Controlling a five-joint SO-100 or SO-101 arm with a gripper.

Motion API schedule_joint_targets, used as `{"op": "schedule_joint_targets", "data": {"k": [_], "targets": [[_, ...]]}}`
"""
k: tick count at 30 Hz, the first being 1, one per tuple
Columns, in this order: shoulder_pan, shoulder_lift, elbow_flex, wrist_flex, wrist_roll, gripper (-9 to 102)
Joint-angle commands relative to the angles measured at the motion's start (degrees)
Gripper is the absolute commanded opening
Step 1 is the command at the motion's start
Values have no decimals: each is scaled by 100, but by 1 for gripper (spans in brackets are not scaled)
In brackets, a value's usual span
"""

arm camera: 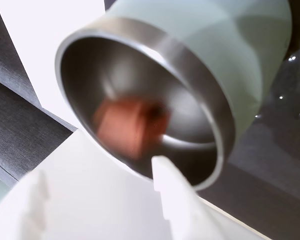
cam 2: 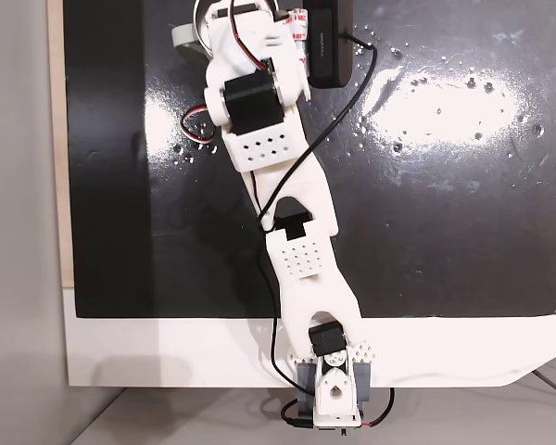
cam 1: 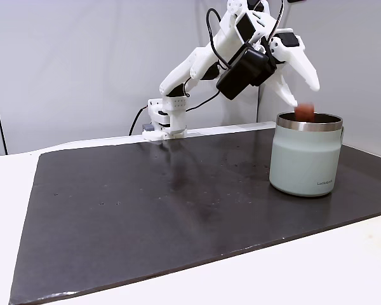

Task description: Grasp a cube and put it in the cup.

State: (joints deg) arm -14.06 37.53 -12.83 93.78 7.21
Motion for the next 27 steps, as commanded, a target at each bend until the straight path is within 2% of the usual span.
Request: {"op": "schedule_joint_targets", "data": {"k": [1, 27], "targets": [[62, 158, -712, -35, 62, 28], [-18, 299, -703, 44, 0, 27]]}}
